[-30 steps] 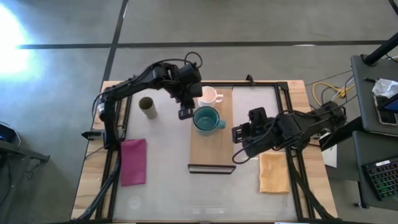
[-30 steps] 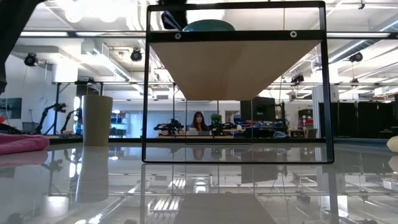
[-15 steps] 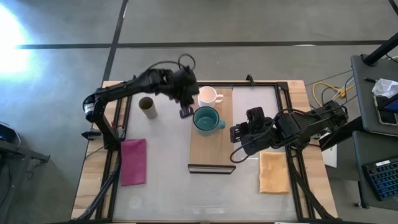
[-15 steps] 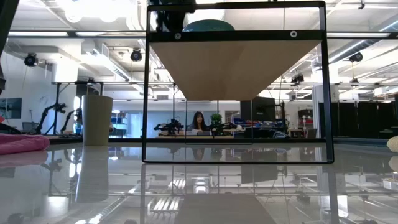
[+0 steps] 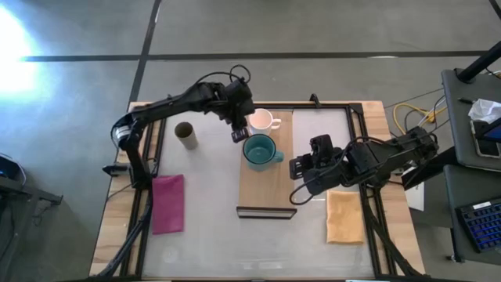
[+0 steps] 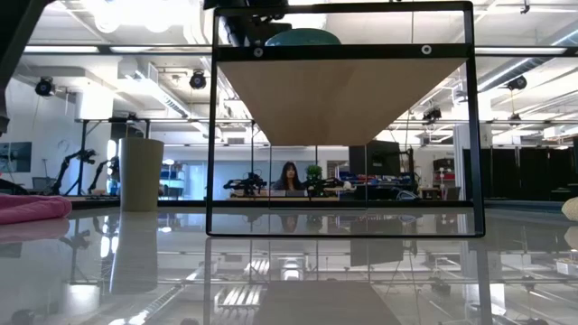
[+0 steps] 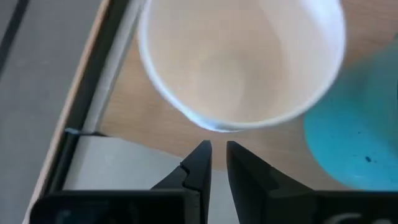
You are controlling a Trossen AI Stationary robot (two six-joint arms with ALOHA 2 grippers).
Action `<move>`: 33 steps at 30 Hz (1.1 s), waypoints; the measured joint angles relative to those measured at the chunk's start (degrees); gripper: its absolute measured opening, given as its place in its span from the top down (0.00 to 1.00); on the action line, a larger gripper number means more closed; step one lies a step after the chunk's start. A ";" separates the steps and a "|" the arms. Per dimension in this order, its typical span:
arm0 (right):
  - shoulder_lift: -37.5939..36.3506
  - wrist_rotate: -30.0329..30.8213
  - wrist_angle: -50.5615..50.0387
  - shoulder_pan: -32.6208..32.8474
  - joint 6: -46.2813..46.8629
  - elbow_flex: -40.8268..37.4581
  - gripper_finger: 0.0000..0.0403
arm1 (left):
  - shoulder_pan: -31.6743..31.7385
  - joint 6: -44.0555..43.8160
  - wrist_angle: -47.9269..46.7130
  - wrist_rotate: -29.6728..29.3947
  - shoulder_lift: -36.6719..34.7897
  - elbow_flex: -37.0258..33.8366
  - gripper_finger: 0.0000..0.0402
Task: Stack small to large cups/mugs on shelf
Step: Adjust the white mug on the shelf, then adjust the blue green mug on the shelf
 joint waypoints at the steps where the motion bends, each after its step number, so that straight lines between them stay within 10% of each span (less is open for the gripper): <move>1: 0.00 0.00 0.00 0.00 0.01 0.00 0.98 | -0.02 0.59 0.05 0.23 0.37 0.00 0.91; 33: 0.00 -0.43 -2.91 0.00 1.60 0.00 0.98 | -1.31 -0.89 -7.77 2.14 -4.99 -2.32 0.91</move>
